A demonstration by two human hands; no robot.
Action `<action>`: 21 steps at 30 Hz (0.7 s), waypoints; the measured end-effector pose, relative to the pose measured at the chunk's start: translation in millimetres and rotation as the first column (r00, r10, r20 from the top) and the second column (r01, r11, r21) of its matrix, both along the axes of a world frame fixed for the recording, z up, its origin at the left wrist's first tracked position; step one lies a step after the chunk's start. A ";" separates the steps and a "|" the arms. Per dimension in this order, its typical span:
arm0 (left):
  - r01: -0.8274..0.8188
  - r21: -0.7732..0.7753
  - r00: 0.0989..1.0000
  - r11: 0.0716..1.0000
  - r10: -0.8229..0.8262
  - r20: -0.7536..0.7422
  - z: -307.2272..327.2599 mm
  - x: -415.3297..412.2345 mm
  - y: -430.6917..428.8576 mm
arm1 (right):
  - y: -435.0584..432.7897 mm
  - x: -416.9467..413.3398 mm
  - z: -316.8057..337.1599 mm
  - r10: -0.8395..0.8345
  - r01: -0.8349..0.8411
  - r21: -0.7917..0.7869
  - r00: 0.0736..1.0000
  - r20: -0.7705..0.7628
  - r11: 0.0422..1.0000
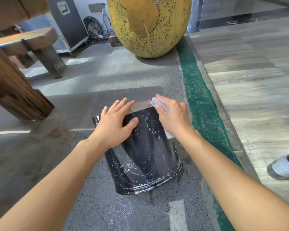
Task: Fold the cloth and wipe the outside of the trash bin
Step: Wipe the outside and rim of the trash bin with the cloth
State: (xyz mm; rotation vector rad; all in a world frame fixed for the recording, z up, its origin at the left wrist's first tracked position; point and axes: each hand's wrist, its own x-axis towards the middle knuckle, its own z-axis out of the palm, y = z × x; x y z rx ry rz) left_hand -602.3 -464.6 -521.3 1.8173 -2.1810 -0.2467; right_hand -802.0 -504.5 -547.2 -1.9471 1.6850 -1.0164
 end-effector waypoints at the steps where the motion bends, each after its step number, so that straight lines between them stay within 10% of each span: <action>1: -0.012 -0.001 1.000 1.000 0.012 -0.017 1.0 -0.9 -1.3 | -0.8 0.3 -0.6 0.016 -0.017 -0.009 1.000 -0.008 1.000; 21: -0.087 -0.079 0.996 0.993 0.090 0.028 -15.7 -7.4 -50.9 | 48.5 -8.5 -69.1 0.111 -0.132 -0.206 0.988 -0.108 0.970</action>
